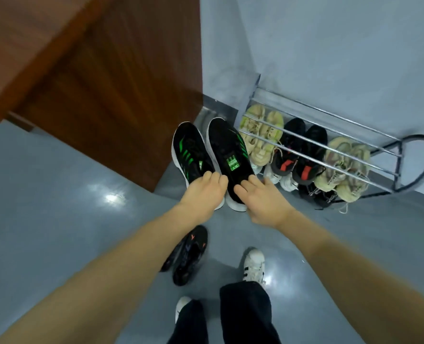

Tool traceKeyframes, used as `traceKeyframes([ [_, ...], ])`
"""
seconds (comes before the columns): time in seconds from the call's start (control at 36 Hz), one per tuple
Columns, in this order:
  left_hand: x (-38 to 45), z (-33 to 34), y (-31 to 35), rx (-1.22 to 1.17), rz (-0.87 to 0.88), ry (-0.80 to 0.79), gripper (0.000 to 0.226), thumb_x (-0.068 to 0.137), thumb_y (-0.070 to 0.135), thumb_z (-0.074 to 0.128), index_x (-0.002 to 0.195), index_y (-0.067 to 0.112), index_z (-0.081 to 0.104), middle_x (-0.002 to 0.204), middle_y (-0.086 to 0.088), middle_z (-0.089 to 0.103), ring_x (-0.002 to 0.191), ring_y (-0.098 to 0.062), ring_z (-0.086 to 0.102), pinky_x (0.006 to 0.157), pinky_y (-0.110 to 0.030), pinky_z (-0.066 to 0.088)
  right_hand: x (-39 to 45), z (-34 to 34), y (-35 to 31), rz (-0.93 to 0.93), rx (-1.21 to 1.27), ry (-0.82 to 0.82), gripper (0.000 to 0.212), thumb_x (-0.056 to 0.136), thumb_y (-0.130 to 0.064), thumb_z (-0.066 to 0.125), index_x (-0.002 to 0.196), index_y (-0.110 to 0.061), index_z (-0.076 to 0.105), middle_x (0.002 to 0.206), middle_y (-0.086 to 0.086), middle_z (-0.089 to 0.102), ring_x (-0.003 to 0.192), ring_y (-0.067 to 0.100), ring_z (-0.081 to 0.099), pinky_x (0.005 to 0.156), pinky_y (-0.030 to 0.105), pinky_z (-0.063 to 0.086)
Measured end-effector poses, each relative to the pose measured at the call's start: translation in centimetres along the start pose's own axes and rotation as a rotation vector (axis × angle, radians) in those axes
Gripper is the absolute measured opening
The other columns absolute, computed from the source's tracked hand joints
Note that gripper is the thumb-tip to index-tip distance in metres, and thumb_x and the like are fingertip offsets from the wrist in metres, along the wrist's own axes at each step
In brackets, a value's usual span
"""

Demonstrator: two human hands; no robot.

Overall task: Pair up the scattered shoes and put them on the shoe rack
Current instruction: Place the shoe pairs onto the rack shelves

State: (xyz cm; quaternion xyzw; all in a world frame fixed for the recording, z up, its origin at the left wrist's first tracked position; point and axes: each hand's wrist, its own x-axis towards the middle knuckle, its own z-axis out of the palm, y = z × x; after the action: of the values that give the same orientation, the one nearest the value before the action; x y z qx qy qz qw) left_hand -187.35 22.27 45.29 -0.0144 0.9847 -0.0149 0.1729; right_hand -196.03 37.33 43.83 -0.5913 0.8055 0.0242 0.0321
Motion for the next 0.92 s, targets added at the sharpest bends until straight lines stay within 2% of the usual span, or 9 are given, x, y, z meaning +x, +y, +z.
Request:
traceKeyframes([
  [0.08, 0.4, -2.7, 0.9, 0.014, 0.105, 0.093, 0.061, 0.017, 0.005, 0.084, 0.071, 0.011, 0.055, 0.063, -0.004, 0.051, 0.055, -0.017, 0.051, 0.043, -0.022, 0.034, -1.2, -2.5, 1.2, 0.033, -0.038, 0.006, 0.057, 0.027, -0.007, 0.076, 0.075, -0.013, 0.045, 0.063, 0.001, 0.049, 0.060, 0.023, 0.047, 0.047, 0.028, 0.030],
  [0.19, 2.4, -5.6, 2.2, 0.043, 0.172, 0.062, 0.041, 0.074, 0.005, 0.066, 0.109, 0.007, 0.045, 0.105, -0.007, 0.050, 0.095, -0.022, 0.049, 0.074, -0.026, 0.042, -1.7, -4.7, 3.8, 0.112, -0.062, 0.003, 0.054, 0.027, -0.007, 0.074, 0.072, -0.012, 0.046, 0.061, 0.001, 0.047, 0.059, 0.023, 0.047, 0.049, 0.028, 0.025],
  [0.25, 3.9, -6.5, 2.8, 0.035, 0.180, 0.075, 0.039, 0.079, 0.004, 0.060, 0.113, 0.009, 0.041, 0.110, -0.006, 0.047, 0.100, -0.021, 0.046, 0.079, -0.026, 0.040, -1.8, -5.5, 5.6, 0.148, -0.058, 0.001, 0.050, 0.026, -0.007, 0.074, 0.069, -0.012, 0.050, 0.062, 0.001, 0.048, 0.059, 0.023, 0.048, 0.049, 0.029, 0.026],
  [0.36, 7.0, -8.2, 4.1, 0.021, 0.176, 0.112, 0.044, 0.069, 0.010, 0.074, 0.105, 0.009, 0.049, 0.099, -0.004, 0.052, 0.089, -0.018, 0.051, 0.066, -0.021, 0.034, -2.0, -5.9, 9.7, 0.208, -0.026, -0.002, 0.054, 0.027, -0.008, 0.077, 0.073, -0.012, 0.050, 0.065, 0.002, 0.050, 0.062, 0.025, 0.050, 0.050, 0.029, 0.026],
  [0.42, 9.3, -9.0, 4.7, 0.063, 0.177, 0.109, 0.058, 0.045, 0.018, 0.087, 0.091, 0.011, 0.053, 0.082, -0.001, 0.054, 0.073, -0.015, 0.052, 0.055, -0.018, 0.029, -2.2, -6.0, 11.9, 0.246, -0.021, -0.012, 0.053, 0.026, -0.007, 0.076, 0.072, -0.012, 0.050, 0.064, 0.001, 0.049, 0.061, 0.024, 0.050, 0.051, 0.028, 0.025],
  [0.56, 13.6, -9.3, 6.0, 0.080, 0.201, 0.120, 0.082, 0.020, 0.011, 0.086, 0.084, 0.015, 0.036, 0.068, 0.000, 0.050, 0.060, -0.014, 0.050, 0.045, -0.018, 0.023, -2.3, -5.1, 16.0, 0.269, -0.004, -0.054, 0.051, 0.028, -0.007, 0.074, 0.073, -0.011, 0.050, 0.064, 0.002, 0.048, 0.061, 0.025, 0.049, 0.052, 0.029, 0.025],
  [0.69, 17.2, -9.3, 6.6, 0.091, 0.173, 0.120, 0.075, 0.015, 0.001, 0.082, 0.079, 0.010, 0.044, 0.067, -0.002, 0.050, 0.059, -0.016, 0.050, 0.041, -0.019, 0.024, -2.0, -3.7, 18.8, 0.342, 0.164, -0.079, 0.039, 0.059, 0.000, 0.066, 0.094, -0.006, 0.051, 0.087, 0.009, 0.052, 0.086, 0.029, 0.047, 0.057, 0.033, 0.028],
  [0.83, 20.8, -9.1, 6.6, 0.023, 0.118, 0.045, 0.055, 0.066, 0.003, 0.076, 0.112, 0.009, 0.046, 0.104, -0.006, 0.049, 0.096, -0.020, 0.049, 0.057, -0.021, 0.033, -1.4, -2.3, 21.2, 0.366, 0.289, -0.133, 0.038, 0.066, 0.004, 0.059, 0.101, -0.006, 0.047, 0.097, 0.011, 0.048, 0.096, 0.029, 0.041, 0.062, 0.032, 0.030],
  [0.92, 22.9, -8.9, 6.1, 0.003, 0.111, 0.014, 0.055, 0.074, -0.005, 0.064, 0.121, 0.009, 0.038, 0.114, -0.007, 0.043, 0.105, -0.022, 0.042, 0.062, -0.022, 0.033, -0.5, -1.2, 22.1, 0.401, 0.300, -0.151, 0.039, 0.067, 0.002, 0.060, 0.103, -0.006, 0.046, 0.099, 0.011, 0.047, 0.098, 0.028, 0.041, 0.060, 0.030, 0.031],
])
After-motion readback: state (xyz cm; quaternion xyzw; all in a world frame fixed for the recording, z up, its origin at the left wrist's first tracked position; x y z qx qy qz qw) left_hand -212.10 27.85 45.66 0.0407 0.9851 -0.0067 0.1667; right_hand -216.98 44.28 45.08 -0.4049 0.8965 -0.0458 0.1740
